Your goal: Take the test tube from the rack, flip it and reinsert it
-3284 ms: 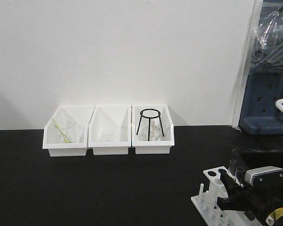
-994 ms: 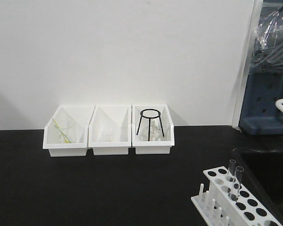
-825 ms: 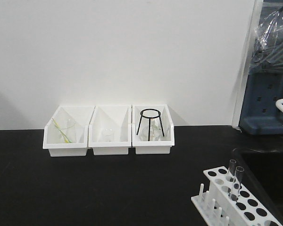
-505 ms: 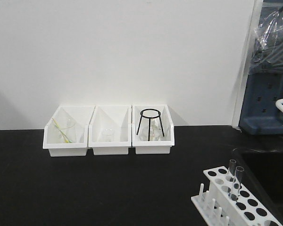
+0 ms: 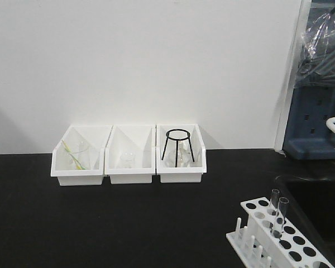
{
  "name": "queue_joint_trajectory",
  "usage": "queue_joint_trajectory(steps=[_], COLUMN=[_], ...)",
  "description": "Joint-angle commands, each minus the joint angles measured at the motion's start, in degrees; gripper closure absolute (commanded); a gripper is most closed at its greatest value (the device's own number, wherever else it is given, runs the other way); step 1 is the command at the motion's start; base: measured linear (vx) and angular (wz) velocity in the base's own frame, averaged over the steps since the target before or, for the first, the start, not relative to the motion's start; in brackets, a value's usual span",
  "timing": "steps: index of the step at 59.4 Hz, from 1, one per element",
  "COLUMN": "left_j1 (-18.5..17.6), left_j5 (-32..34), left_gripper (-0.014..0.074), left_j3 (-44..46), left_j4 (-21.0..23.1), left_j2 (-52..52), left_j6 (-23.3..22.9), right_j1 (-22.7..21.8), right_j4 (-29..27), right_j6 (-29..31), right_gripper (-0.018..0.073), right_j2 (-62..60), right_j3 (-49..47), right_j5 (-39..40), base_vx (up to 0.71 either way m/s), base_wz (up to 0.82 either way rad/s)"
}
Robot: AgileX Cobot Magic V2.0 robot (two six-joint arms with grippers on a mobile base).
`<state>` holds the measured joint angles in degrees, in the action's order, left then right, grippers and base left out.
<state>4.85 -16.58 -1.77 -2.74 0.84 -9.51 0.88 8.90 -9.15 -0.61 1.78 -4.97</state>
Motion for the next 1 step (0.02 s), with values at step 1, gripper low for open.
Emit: queue_joint_trajectory(steps=[1], left_j1=[-0.4], left_j5=[5.0], left_gripper=[0.0603], left_j3=[-0.1], left_j4=[0.2], left_j2=[0.7], left_j6=[0.0], right_j1=[-0.2], right_j4=[0.1], right_j6=[0.5], right_gripper=[0.0568], right_j2=[-0.4], right_j3=[0.0], right_j5=[4.4], base_vx=[0.0], base_wz=[0.0])
